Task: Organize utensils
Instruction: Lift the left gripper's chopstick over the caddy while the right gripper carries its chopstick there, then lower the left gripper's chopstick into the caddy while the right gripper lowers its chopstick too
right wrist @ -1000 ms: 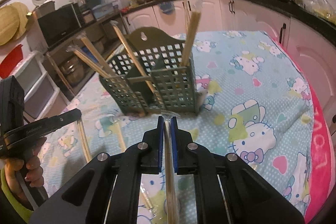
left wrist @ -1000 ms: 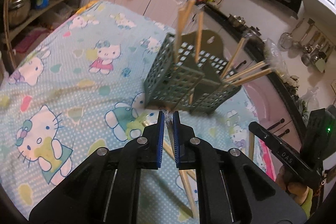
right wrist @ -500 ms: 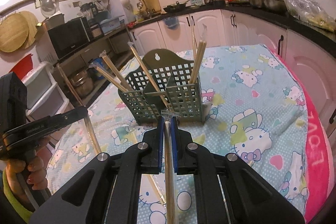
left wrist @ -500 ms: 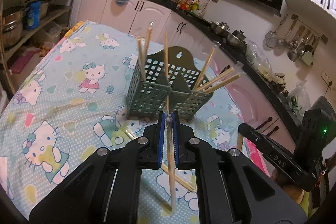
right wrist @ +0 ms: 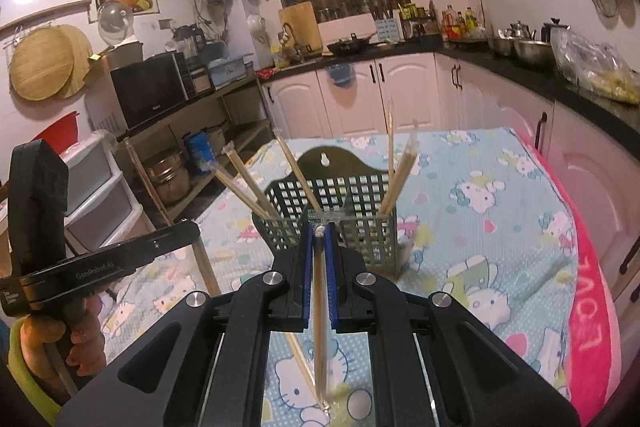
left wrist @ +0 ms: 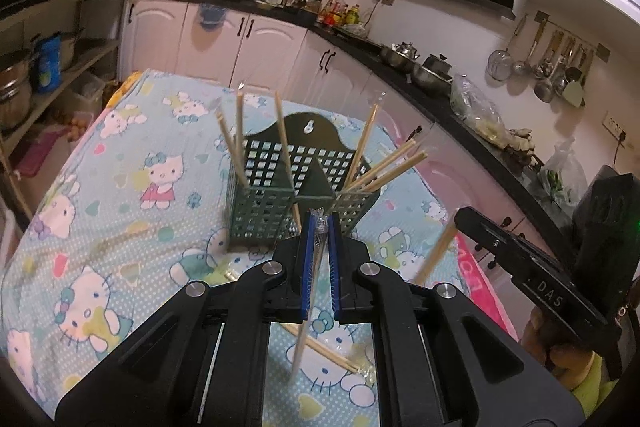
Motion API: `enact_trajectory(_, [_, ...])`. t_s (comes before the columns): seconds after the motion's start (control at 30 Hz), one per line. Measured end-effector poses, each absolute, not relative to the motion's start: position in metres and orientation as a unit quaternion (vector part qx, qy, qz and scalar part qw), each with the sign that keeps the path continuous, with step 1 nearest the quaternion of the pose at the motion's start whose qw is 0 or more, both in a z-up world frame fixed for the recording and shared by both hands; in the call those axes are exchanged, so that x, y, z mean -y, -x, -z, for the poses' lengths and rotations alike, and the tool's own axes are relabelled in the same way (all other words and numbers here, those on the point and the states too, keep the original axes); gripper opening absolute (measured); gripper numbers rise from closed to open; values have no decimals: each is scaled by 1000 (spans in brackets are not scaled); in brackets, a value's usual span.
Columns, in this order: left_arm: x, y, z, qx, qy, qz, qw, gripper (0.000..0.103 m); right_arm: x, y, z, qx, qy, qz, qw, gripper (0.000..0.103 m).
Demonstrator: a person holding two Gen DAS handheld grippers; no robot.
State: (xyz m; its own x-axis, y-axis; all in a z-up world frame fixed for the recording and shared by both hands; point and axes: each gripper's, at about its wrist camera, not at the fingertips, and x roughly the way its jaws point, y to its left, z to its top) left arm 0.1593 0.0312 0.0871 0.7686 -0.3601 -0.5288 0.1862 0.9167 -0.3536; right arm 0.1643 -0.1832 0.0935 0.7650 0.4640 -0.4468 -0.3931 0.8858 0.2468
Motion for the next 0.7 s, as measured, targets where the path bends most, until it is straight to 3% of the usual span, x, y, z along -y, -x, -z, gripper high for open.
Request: enact_trajectory(0.7, [-19,-206,-180,-214,112,158,957,2,182,-206,-164,-180,-57,-232,954,6])
